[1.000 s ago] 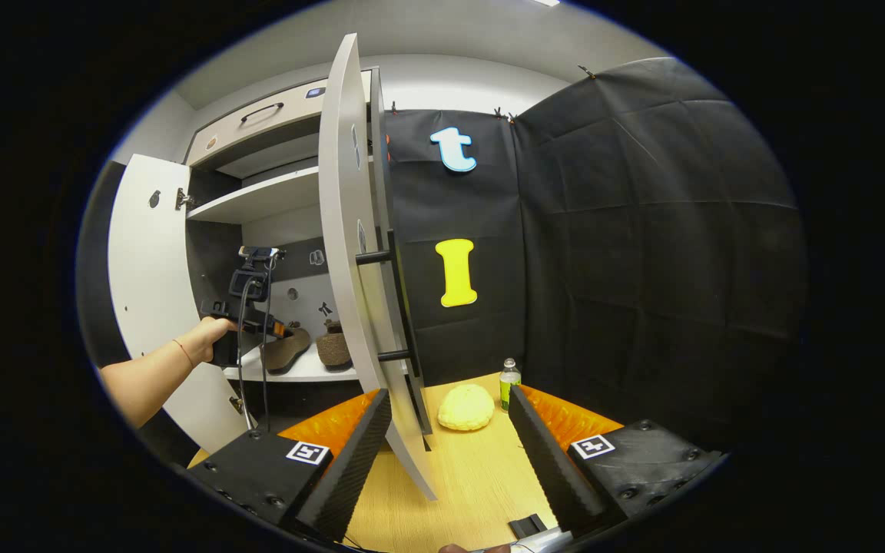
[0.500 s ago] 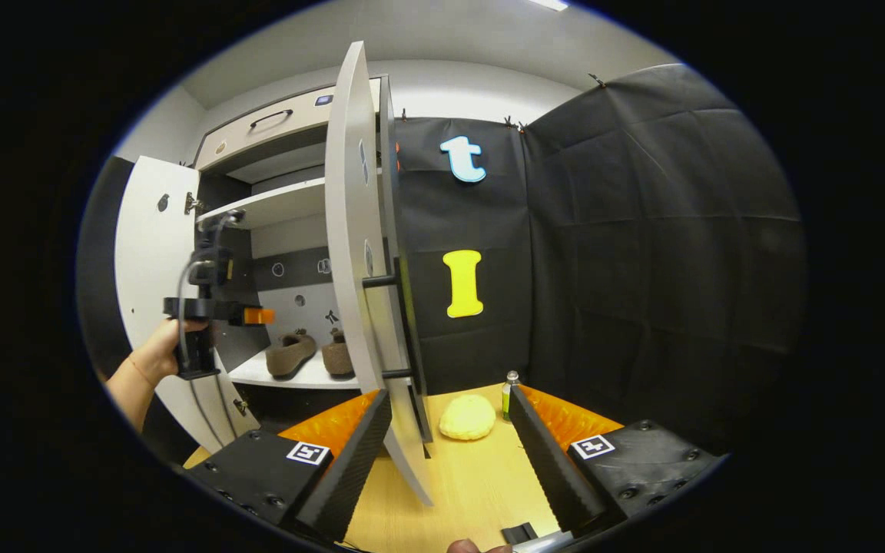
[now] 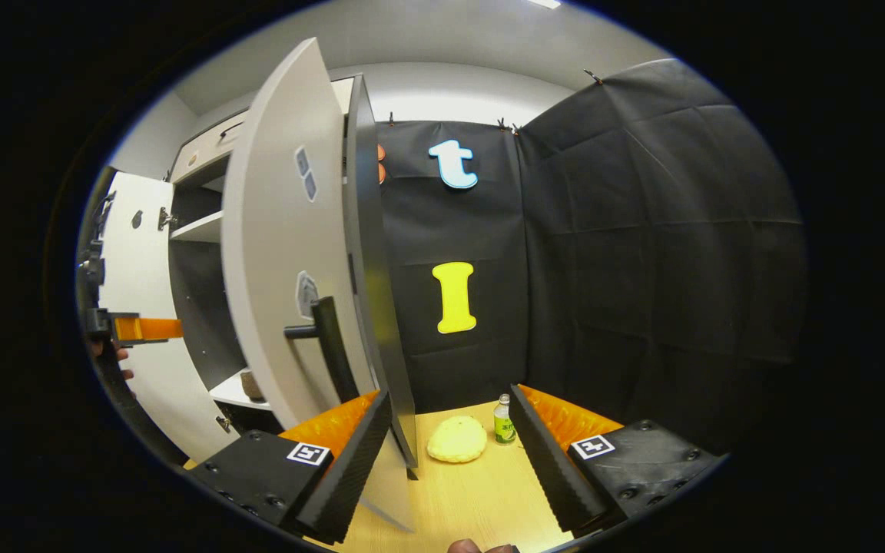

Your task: Grab one shoe with the right hand and put it into the shoe cabinet, grab the other shoe with the left hand and put it into the shoe cabinet; then close the right door with the right hand and the left door with the left hand.

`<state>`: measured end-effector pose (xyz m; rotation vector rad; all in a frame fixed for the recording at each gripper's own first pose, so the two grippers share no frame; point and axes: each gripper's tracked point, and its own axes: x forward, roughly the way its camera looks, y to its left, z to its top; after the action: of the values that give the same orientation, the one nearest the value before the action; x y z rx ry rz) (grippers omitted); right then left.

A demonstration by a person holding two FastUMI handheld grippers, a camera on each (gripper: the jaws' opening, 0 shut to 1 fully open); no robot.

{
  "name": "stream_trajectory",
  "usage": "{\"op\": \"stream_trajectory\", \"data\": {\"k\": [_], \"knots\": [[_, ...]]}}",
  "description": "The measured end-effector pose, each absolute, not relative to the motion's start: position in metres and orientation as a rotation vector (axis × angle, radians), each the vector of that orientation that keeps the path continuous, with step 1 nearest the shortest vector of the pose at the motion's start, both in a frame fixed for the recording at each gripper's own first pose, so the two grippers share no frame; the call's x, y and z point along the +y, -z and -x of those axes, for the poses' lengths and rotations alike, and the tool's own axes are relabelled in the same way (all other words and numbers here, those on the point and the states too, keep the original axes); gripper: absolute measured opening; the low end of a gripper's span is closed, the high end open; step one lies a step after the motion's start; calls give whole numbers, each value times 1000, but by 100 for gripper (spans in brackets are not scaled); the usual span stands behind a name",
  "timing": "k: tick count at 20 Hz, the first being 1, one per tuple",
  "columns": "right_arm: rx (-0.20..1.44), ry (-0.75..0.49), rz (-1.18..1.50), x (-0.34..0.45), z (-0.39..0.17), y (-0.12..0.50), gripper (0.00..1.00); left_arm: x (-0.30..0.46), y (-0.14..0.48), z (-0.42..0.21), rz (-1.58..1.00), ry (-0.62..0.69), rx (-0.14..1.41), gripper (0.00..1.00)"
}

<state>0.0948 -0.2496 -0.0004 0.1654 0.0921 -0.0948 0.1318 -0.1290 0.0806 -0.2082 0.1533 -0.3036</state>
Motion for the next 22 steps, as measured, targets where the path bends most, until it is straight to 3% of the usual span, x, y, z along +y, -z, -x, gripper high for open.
{"op": "stream_trajectory", "data": {"k": [11,22], "knots": [[82,95,-107,-226,-108,-3,98,-60,-96,-78,173,169,82,95],[87,1,-103,-110,-111,-3,97,0,-56,-48,109,105,109,95]]}}
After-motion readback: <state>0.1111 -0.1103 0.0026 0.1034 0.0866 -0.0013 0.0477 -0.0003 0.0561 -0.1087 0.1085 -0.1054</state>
